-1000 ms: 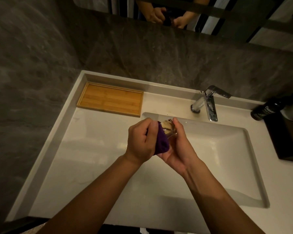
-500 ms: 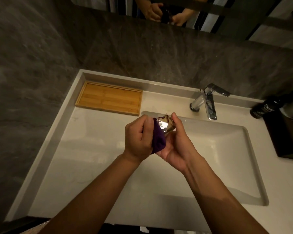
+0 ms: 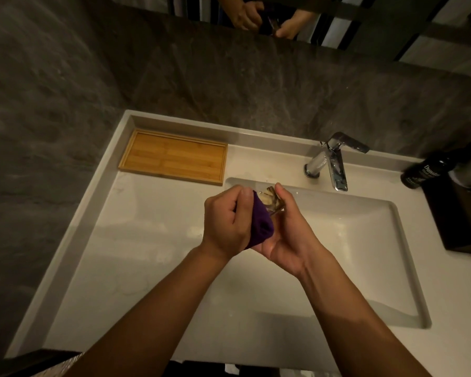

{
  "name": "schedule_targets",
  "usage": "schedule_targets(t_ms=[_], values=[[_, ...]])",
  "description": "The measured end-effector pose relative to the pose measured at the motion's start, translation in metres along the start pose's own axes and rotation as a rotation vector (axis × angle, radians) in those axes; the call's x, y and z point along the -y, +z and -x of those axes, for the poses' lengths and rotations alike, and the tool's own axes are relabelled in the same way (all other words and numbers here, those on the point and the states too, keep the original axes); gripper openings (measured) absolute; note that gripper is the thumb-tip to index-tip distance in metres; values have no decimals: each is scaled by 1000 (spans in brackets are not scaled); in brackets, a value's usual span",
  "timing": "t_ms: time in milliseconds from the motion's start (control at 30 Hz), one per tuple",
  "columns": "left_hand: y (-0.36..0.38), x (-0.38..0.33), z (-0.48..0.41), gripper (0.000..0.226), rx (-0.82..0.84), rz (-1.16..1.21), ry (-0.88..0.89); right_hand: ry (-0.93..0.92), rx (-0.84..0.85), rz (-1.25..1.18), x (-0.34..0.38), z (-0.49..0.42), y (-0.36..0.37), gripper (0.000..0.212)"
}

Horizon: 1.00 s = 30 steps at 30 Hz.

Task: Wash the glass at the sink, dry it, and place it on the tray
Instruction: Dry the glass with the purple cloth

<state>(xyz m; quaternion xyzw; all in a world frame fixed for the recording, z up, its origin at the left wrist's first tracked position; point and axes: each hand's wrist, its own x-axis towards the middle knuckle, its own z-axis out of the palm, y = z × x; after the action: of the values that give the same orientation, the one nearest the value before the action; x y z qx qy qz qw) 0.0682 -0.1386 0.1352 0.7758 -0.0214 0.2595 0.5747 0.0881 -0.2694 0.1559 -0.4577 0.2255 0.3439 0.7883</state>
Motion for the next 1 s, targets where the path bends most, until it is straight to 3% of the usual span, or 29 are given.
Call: schedule_targets(t_ms=[200, 433, 667, 767, 867, 933, 1000], values=[[2, 7, -14, 32, 83, -166, -83, -254, -48, 283, -4, -2, 0, 53], [2, 7, 3, 37, -3, 11, -6, 16, -22, -50, -1, -1, 0, 54], [3, 15, -18, 38, 118, -108, -74, -262, -95, 337, -6, -1, 4, 44], [3, 10, -16, 28, 71, -85, -37, -230, -84, 210, -2, 1, 7, 44], [5, 9, -5, 32, -9, 45, -38, -38, -47, -25, 0, 0, 4, 61], [4, 9, -3, 32, -4, 76, -86, -8, -46, 22, -2, -1, 3, 67], [-1, 10, -8, 35, 23, 126, -202, -101, -119, 218, -2, -3, 0, 65]])
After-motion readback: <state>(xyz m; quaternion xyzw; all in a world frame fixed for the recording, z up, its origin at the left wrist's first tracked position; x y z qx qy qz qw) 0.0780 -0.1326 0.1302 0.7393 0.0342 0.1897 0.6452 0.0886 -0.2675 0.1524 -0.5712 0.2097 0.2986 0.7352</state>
